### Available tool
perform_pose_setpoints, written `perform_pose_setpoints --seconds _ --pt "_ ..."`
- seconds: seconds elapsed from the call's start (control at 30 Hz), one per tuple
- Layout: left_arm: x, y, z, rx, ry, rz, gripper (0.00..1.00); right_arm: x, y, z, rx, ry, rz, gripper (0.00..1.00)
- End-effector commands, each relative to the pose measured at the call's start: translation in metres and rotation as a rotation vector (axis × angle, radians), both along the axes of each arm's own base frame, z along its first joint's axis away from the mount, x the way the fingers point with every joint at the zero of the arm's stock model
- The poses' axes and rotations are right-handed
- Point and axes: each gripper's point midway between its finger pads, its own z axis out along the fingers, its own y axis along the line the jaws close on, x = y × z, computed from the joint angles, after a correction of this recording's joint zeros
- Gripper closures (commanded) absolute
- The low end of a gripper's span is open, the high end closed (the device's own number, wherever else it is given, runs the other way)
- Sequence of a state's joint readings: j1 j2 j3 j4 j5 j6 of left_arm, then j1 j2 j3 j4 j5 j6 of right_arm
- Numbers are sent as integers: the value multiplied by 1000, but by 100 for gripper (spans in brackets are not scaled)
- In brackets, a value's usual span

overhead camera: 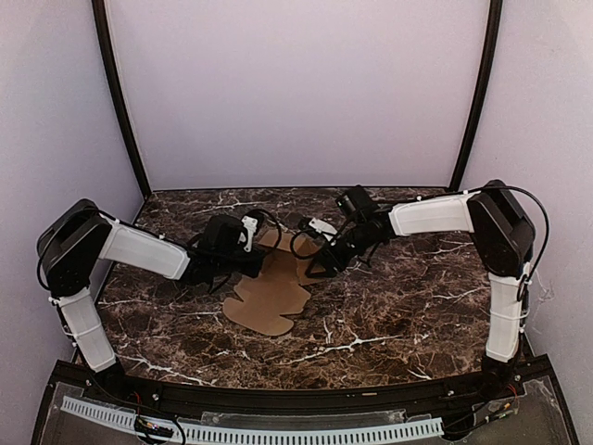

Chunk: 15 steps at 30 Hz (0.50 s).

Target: Fold the paper box

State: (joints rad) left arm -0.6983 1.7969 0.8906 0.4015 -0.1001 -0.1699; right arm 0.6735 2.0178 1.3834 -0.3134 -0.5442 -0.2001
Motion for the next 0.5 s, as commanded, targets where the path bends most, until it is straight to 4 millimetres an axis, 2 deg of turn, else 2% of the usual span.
perform_pose_setpoints --seconds 0.0,0.2,0.37,0.47 --pt "-9 -10 1 -15 34 94 99 5 2 6 26 -11 -22 42" --pt "-16 -15 -8 -62 57 213 99 0 -1 1 13 -24 -35 41" --pt "-18 -13 -6 -77 47 304 99 -4 -4 -1 3 -25 -69 40" --pt "-18 -23 -1 -92 42 315 99 -2 -1 -1 -8 -50 -101 39"
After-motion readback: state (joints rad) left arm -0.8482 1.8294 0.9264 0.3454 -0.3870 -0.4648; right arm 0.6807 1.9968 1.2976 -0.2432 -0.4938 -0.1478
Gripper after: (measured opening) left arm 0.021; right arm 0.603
